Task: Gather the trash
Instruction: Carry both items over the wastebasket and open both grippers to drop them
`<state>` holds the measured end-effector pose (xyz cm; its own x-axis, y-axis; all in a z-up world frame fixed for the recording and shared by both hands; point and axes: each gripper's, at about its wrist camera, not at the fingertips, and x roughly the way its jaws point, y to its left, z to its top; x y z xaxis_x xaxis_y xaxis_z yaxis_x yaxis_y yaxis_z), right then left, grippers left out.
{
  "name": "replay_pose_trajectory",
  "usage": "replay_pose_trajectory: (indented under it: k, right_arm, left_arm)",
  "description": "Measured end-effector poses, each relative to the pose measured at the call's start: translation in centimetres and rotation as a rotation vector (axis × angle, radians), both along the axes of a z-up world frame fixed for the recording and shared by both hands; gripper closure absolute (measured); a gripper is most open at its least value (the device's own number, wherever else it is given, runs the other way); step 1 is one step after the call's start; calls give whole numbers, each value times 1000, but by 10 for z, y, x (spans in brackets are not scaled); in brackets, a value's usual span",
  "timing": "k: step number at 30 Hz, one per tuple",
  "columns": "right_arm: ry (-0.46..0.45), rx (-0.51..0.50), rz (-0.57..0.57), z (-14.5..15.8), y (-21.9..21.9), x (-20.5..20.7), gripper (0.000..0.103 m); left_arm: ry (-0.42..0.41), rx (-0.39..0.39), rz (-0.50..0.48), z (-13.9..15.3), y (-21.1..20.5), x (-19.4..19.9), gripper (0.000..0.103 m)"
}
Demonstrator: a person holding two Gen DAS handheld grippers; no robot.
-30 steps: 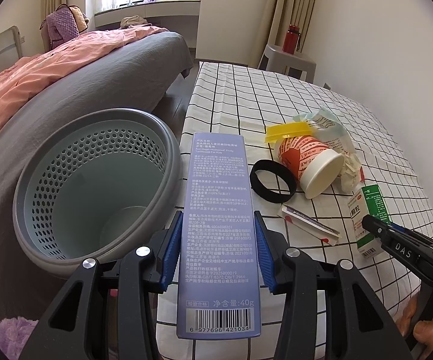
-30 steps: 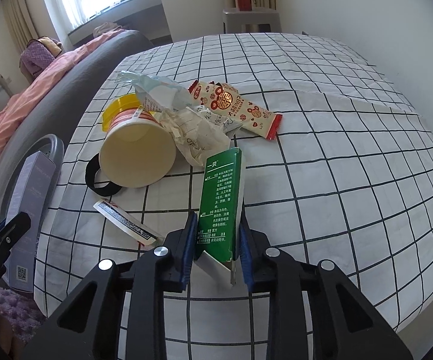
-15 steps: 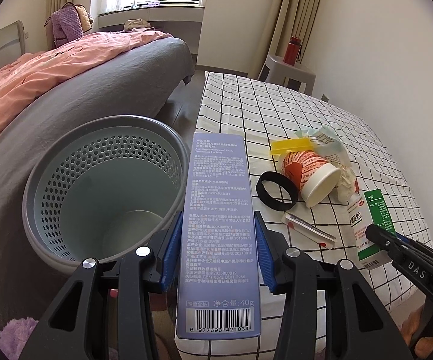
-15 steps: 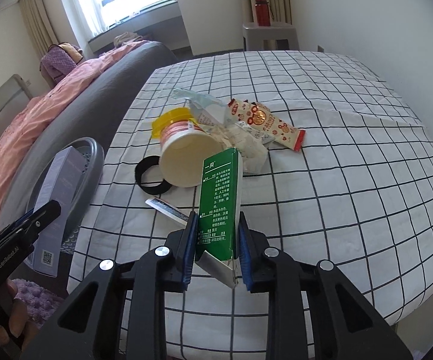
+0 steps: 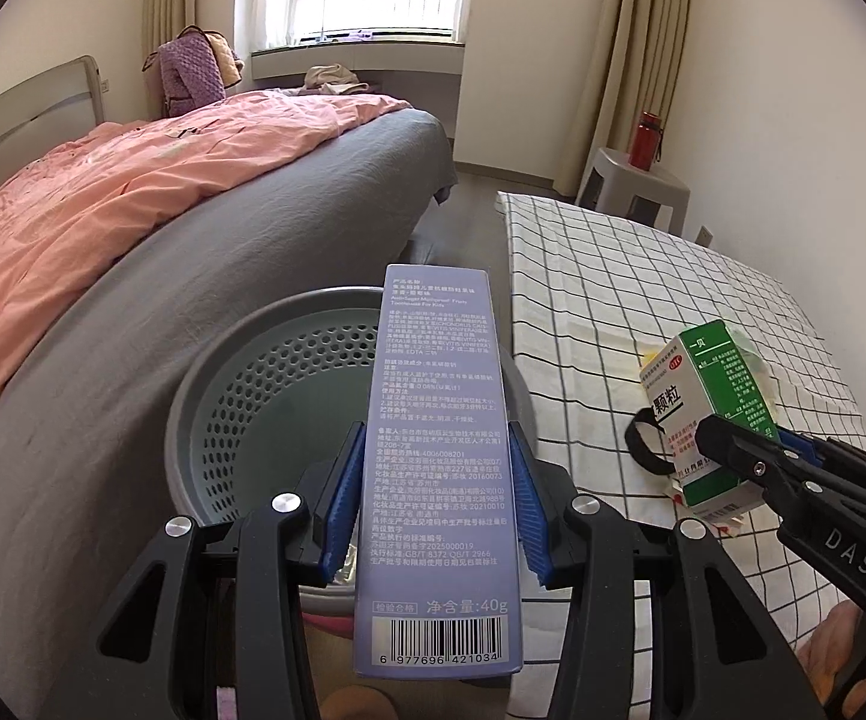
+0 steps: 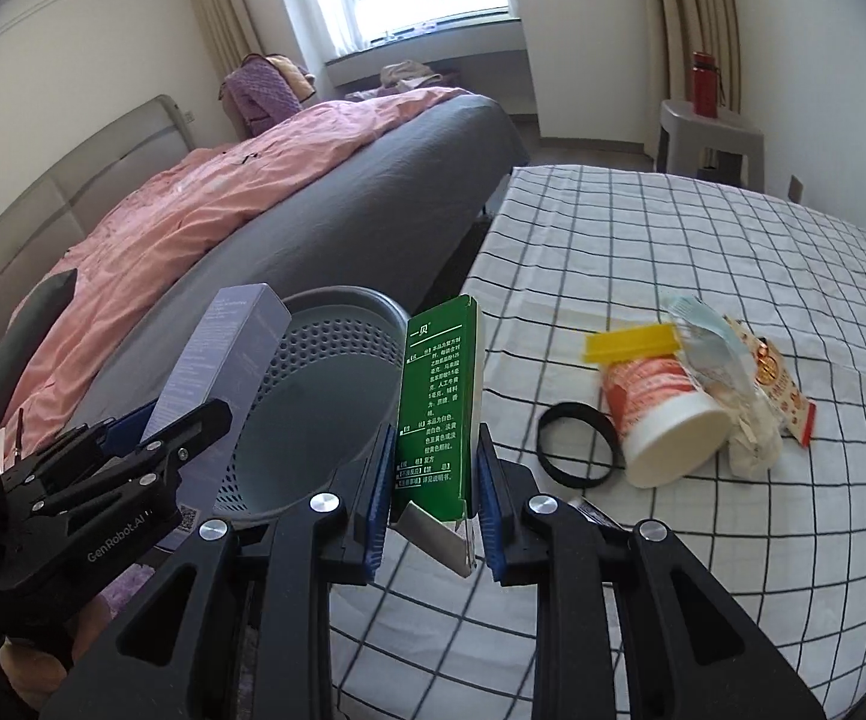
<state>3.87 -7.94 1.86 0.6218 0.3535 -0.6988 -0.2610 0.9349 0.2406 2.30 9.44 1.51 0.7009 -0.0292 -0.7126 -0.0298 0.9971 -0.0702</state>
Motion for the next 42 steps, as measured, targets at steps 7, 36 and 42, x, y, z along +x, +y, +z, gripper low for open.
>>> replay_pose_trajectory:
  k: [7,36,42]
  right_arm:
    - [3,14,118,-1,44,38,78]
    - [99,-1,238,-53,95,93,60]
    - [85,-2,230,-49,92,92,59]
  left_arm:
    - [7,19,73,0,35,21,59]
    - [127,20,179,-50,75,61,47]
    - [119,34,209,-47,78,58,41]
